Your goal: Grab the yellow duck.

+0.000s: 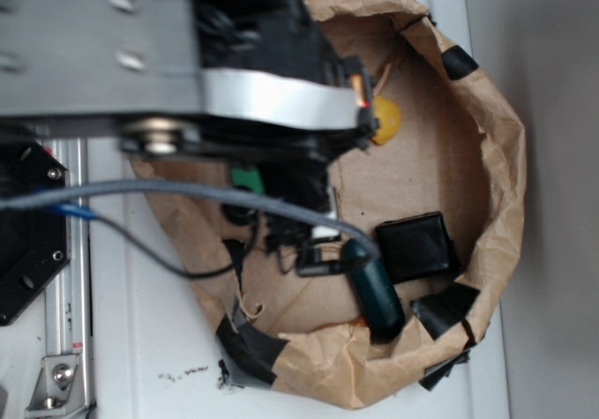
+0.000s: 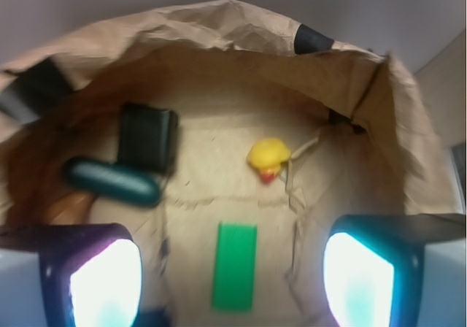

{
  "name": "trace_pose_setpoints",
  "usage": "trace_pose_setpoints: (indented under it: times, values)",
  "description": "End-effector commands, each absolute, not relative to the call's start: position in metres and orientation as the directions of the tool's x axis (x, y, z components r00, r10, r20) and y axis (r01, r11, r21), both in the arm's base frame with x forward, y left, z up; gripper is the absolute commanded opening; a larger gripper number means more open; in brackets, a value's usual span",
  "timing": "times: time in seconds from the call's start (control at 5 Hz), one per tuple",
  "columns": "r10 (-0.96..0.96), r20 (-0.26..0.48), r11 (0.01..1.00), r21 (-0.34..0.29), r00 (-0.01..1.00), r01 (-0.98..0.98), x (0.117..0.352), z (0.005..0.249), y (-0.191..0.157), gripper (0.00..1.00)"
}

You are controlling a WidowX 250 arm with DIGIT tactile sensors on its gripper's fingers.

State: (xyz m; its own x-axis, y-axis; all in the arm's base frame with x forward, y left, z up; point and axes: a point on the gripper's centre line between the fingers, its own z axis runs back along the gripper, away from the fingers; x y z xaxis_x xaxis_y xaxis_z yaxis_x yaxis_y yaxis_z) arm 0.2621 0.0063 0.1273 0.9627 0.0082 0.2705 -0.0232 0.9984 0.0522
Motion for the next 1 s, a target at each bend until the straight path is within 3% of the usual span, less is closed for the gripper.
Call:
trace_pose_setpoints:
  times: [0.0,0.2,0.8]
  values:
    - [0.026,0.242,0.992,0.116,0.97,-0.056,0.285,0.09,0.057,1.0]
    - [0.035,0.236,0.989,0.131,0.971,-0.068,0.291,0.086,0.075,1.0]
    - [0.053,0.217,0.985,0.147,0.975,-0.086,0.298,0.082,0.081,1.0]
